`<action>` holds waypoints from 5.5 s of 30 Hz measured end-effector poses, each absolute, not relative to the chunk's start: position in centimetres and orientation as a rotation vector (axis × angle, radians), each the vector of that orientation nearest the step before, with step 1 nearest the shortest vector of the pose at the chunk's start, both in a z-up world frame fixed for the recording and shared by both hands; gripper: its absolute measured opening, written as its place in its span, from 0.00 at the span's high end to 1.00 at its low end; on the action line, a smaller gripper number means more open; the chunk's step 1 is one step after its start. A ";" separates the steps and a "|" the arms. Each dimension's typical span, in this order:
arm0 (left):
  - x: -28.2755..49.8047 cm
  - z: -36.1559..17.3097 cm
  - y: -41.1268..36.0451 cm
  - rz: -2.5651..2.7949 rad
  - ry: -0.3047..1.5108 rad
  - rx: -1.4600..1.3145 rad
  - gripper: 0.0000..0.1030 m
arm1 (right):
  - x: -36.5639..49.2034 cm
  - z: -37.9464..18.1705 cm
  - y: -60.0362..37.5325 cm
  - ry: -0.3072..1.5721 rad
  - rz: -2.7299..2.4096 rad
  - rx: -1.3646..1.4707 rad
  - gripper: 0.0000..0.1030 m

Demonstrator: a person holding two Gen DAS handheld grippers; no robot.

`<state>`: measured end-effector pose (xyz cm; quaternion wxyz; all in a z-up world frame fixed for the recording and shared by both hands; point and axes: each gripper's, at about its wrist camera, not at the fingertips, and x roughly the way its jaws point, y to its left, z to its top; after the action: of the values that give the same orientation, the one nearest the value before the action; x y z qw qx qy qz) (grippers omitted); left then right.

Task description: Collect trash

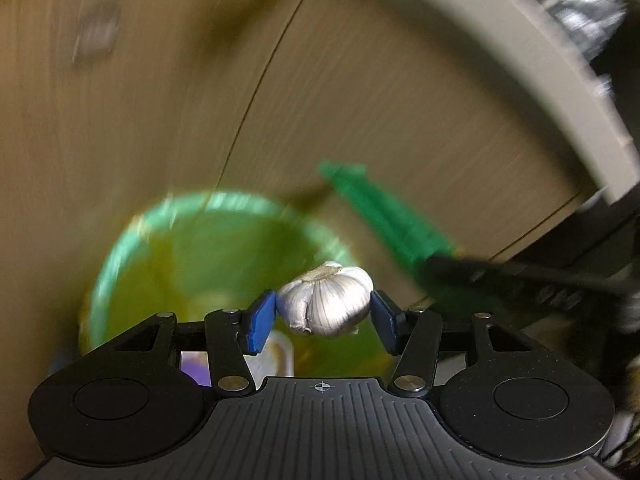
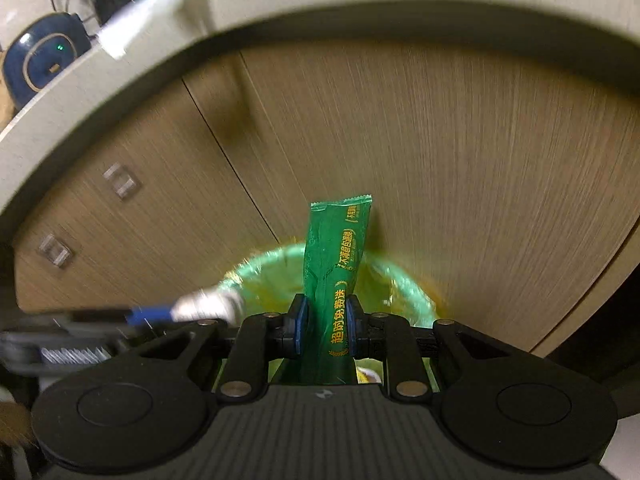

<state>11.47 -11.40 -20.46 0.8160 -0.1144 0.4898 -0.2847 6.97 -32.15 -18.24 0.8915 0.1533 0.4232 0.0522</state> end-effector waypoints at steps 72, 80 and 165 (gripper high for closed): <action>11.5 -27.3 -5.2 -0.457 1.078 -0.221 0.47 | 14.7 -33.2 -27.1 1.355 0.203 -0.025 0.64; 10.4 -15.5 -6.3 -0.619 0.789 -0.208 0.47 | 10.8 -17.6 -29.7 0.998 0.126 0.047 0.56; 22.6 5.1 -4.1 -0.327 0.367 -0.111 0.46 | 18.7 3.5 -27.8 0.385 0.137 0.122 0.33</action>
<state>22.55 -4.13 5.06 0.9684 -0.0547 0.1816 -0.1620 18.74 -27.82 3.45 0.9773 0.0607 0.1911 0.0680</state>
